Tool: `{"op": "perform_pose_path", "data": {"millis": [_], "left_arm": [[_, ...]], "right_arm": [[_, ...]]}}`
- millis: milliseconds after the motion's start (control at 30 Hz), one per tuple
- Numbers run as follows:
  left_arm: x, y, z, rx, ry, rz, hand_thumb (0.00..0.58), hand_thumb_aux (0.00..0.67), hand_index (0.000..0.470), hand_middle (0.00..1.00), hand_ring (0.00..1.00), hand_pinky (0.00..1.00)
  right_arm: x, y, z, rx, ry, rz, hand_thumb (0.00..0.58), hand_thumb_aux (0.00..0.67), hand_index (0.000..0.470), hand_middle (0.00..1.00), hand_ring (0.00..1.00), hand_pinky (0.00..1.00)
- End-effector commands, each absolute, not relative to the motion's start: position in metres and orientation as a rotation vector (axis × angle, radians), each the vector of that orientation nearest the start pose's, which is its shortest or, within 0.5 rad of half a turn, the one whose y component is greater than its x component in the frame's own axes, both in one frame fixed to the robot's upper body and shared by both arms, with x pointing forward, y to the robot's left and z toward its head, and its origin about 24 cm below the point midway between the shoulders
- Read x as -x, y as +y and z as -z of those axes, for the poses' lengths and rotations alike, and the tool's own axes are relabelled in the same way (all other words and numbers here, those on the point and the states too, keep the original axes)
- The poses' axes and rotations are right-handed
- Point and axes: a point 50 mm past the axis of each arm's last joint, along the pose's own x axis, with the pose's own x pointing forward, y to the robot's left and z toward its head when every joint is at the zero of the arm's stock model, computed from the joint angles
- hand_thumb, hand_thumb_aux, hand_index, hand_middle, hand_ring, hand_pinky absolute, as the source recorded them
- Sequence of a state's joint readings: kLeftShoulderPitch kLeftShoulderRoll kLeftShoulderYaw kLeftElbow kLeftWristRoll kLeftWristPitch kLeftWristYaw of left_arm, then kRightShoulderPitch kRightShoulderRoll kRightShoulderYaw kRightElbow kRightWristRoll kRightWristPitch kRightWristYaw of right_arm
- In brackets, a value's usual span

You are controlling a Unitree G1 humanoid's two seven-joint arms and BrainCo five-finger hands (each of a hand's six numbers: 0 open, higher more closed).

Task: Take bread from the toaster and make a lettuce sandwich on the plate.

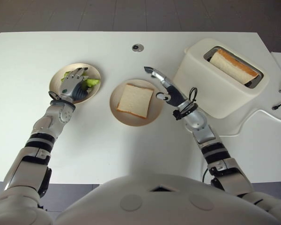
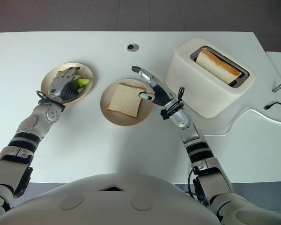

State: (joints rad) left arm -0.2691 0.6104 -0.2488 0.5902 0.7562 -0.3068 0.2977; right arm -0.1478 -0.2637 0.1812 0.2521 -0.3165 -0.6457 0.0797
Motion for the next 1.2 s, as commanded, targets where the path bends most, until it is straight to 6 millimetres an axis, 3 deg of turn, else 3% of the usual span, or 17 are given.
{"op": "perform_pose_path", "data": {"millis": [33,67,100,167,500,767,967,1200], "left_arm": [[-0.287,0.238,-0.028,-1.308,-0.135,0.157,0.512,0.441,0.310,0.00,0.00,0.00],[-0.287,0.235,-0.029,-1.286,-0.146,0.164,0.530,0.473,0.332,0.00,0.00,0.00],[-0.287,0.232,-0.029,-1.262,-0.160,0.171,0.564,0.560,0.393,0.00,0.00,0.00],[-0.285,0.226,-0.032,-1.222,-0.191,0.183,0.580,0.670,0.470,0.00,0.00,0.00],[-0.278,0.186,-0.037,-1.064,-0.324,0.293,0.580,0.670,0.470,0.00,0.00,0.00],[-0.261,0.142,-0.040,-0.901,-0.419,0.462,0.580,0.670,0.470,0.00,0.00,0.00],[-0.254,0.116,-0.039,-0.864,-0.451,0.543,0.580,0.670,0.470,0.00,0.00,0.00],[-0.246,0.101,-0.023,-0.884,-0.417,0.621,0.580,0.670,0.470,0.00,0.00,0.00]], "right_arm": [[-0.267,-0.148,-0.086,0.526,-0.571,-0.277,0.000,0.000,0.000,0.00,0.00,0.00],[-0.268,-0.151,-0.089,0.516,-0.584,-0.247,0.000,0.000,0.000,0.00,0.00,0.00],[-0.268,-0.153,-0.091,0.509,-0.593,-0.230,0.000,0.000,0.000,0.00,0.00,0.00],[-0.268,-0.155,-0.093,0.504,-0.598,-0.219,0.000,0.000,0.000,0.00,0.00,0.00],[-0.266,-0.154,-0.091,0.495,-0.598,-0.224,0.000,0.000,0.000,0.00,0.00,0.00],[-0.265,-0.154,-0.091,0.493,-0.594,-0.227,0.000,0.000,0.000,0.00,0.00,0.00],[-0.265,-0.153,-0.089,0.498,-0.584,-0.238,0.000,0.000,0.000,0.00,0.00,0.00],[-0.265,-0.153,-0.088,0.501,-0.576,-0.248,0.000,0.000,0.000,0.00,0.00,0.00]]}}
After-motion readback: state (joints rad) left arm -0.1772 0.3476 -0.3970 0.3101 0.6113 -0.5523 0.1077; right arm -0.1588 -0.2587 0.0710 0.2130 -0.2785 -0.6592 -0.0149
